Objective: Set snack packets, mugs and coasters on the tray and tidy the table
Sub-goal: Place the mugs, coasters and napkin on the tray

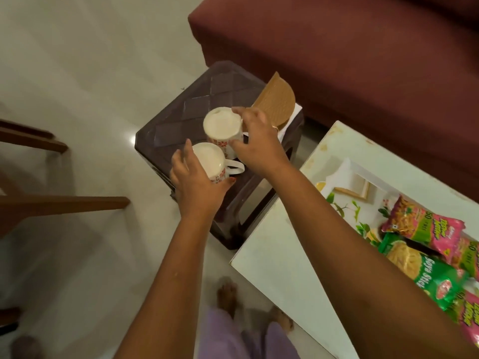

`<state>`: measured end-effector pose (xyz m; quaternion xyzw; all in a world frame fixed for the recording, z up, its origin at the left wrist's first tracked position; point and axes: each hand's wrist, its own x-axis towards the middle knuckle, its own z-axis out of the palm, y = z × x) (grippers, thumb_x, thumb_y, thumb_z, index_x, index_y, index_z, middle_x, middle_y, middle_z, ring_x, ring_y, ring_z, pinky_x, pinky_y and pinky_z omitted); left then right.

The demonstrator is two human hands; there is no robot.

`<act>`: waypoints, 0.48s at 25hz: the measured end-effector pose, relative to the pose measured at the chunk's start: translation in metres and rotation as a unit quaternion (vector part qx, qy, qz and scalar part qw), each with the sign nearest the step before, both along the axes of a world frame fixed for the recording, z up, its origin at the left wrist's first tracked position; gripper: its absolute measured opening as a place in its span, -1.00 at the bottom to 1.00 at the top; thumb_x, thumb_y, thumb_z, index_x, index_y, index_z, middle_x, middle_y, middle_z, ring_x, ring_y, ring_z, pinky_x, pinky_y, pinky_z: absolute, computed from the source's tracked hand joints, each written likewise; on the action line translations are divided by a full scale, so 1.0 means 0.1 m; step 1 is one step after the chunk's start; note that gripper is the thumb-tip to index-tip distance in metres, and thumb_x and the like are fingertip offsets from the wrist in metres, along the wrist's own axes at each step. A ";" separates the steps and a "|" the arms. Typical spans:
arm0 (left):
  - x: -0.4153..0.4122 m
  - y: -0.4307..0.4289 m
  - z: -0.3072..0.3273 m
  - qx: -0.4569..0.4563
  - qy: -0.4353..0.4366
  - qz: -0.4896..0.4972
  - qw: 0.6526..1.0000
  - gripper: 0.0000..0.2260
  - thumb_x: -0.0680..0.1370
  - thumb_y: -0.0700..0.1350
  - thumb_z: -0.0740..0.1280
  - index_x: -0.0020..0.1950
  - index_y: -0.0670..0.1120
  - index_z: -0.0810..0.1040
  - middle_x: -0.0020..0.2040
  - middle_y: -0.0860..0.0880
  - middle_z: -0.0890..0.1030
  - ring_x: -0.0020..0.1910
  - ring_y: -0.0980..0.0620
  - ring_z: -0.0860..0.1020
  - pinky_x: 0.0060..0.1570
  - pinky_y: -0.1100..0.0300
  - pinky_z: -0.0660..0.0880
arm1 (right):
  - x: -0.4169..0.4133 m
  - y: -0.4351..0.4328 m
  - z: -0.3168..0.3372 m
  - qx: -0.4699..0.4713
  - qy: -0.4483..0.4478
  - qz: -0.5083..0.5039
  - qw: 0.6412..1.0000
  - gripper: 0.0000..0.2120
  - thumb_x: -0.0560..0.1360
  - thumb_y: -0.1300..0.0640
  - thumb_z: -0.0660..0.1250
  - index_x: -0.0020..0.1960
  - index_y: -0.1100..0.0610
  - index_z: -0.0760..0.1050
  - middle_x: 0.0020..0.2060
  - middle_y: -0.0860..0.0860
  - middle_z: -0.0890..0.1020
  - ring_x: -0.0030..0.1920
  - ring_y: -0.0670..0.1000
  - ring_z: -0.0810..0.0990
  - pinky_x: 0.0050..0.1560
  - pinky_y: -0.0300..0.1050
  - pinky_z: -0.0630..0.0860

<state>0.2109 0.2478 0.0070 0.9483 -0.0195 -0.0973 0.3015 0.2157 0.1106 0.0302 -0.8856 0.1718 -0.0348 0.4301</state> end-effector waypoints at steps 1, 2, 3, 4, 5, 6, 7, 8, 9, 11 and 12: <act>0.03 0.00 -0.02 -0.002 0.005 -0.011 1.000 -0.04 0.31 0.09 0.53 0.52 0.00 -0.01 0.50 -0.13 0.10 0.46 -0.19 0.14 0.30 -0.17 0.35 | 0.08 0.00 -0.01 -0.023 0.011 0.023 0.999 -0.41 0.45 0.13 0.33 0.43 -0.05 0.23 0.41 0.01 0.26 0.38 0.19 0.25 0.29 0.12 0.36; 0.06 -0.01 -0.03 0.001 0.002 -0.025 1.000 -0.05 0.31 0.10 0.53 0.51 0.00 0.01 0.49 -0.13 0.13 0.44 -0.19 0.18 0.28 -0.15 0.37 | 0.14 -0.01 -0.02 -0.065 0.020 0.052 0.996 -0.37 0.45 0.13 0.34 0.45 -0.07 0.20 0.43 0.02 0.23 0.39 0.22 0.21 0.28 0.14 0.34; 0.10 -0.01 -0.03 0.008 -0.004 -0.033 0.999 -0.07 0.30 0.11 0.52 0.50 -0.01 0.04 0.47 -0.13 0.17 0.42 -0.19 0.22 0.25 -0.14 0.40 | 0.20 -0.01 -0.02 -0.119 0.027 0.085 0.989 -0.35 0.44 0.13 0.35 0.46 -0.09 0.18 0.45 0.02 0.22 0.41 0.23 0.18 0.27 0.14 0.35; 0.16 0.00 -0.04 0.017 -0.009 -0.040 0.999 -0.09 0.29 0.13 0.52 0.48 -0.02 0.09 0.44 -0.13 0.22 0.40 -0.19 0.27 0.21 -0.13 0.43 | 0.29 0.01 -0.02 -0.169 0.035 0.117 0.978 -0.32 0.43 0.14 0.36 0.47 -0.12 0.16 0.47 0.03 0.20 0.41 0.23 0.17 0.25 0.13 0.37; 0.21 0.03 -0.04 0.029 -0.013 -0.049 0.998 -0.12 0.28 0.13 0.53 0.45 -0.03 0.14 0.41 -0.13 0.27 0.37 -0.18 0.31 0.18 -0.12 0.45 | 0.38 0.03 -0.02 -0.209 0.051 0.148 0.965 -0.29 0.43 0.15 0.37 0.47 -0.13 0.14 0.48 0.04 0.18 0.42 0.23 0.16 0.24 0.12 0.39; 0.25 0.04 -0.05 0.039 -0.014 -0.062 0.997 -0.15 0.28 0.14 0.53 0.43 -0.04 0.17 0.38 -0.12 0.31 0.34 -0.18 0.34 0.15 -0.10 0.46 | 0.48 0.06 -0.03 -0.241 0.072 0.174 0.952 -0.26 0.41 0.16 0.38 0.48 -0.15 0.12 0.49 0.05 0.17 0.42 0.24 0.17 0.22 0.12 0.41; 0.27 0.06 -0.05 0.048 -0.014 -0.075 0.996 -0.16 0.28 0.13 0.52 0.42 -0.05 0.18 0.37 -0.12 0.32 0.33 -0.18 0.35 0.13 -0.09 0.47 | 0.56 0.08 -0.02 -0.264 0.099 0.195 0.939 -0.23 0.40 0.17 0.40 0.47 -0.17 0.11 0.49 0.05 0.17 0.41 0.25 0.18 0.21 0.14 0.44; 0.28 0.07 -0.05 0.053 -0.013 -0.083 0.995 -0.17 0.29 0.12 0.52 0.41 -0.05 0.17 0.36 -0.11 0.32 0.31 -0.17 0.37 0.10 -0.08 0.48 | 0.63 0.08 -0.01 -0.276 0.126 0.211 0.929 -0.23 0.38 0.16 0.43 0.46 -0.19 0.13 0.48 0.06 0.18 0.40 0.26 0.19 0.19 0.15 0.45; 0.27 0.07 -0.05 0.055 -0.013 -0.086 0.995 -0.18 0.30 0.11 0.52 0.41 -0.05 0.17 0.35 -0.11 0.32 0.30 -0.17 0.38 0.08 -0.07 0.49 | 0.70 0.07 -0.01 -0.277 0.147 0.220 0.924 -0.24 0.36 0.16 0.45 0.43 -0.19 0.18 0.45 0.06 0.21 0.38 0.26 0.22 0.16 0.14 0.46; 0.27 0.07 -0.05 0.052 -0.009 -0.082 0.995 -0.18 0.30 0.09 0.52 0.41 -0.04 0.16 0.34 -0.11 0.32 0.28 -0.16 0.41 0.06 -0.05 0.50 | 0.74 0.06 -0.03 -0.271 0.156 0.223 0.923 -0.29 0.32 0.17 0.48 0.36 -0.18 0.26 0.38 0.06 0.27 0.31 0.24 0.29 0.09 0.08 0.48; 0.28 0.06 -0.05 0.052 -0.007 -0.080 0.995 -0.19 0.30 0.09 0.52 0.40 -0.04 0.17 0.34 -0.11 0.32 0.27 -0.16 0.42 0.06 -0.05 0.50 | 0.74 0.06 -0.03 -0.270 0.149 0.219 0.926 -0.30 0.31 0.17 0.49 0.34 -0.17 0.28 0.35 0.05 0.29 0.28 0.23 0.32 0.05 0.06 0.48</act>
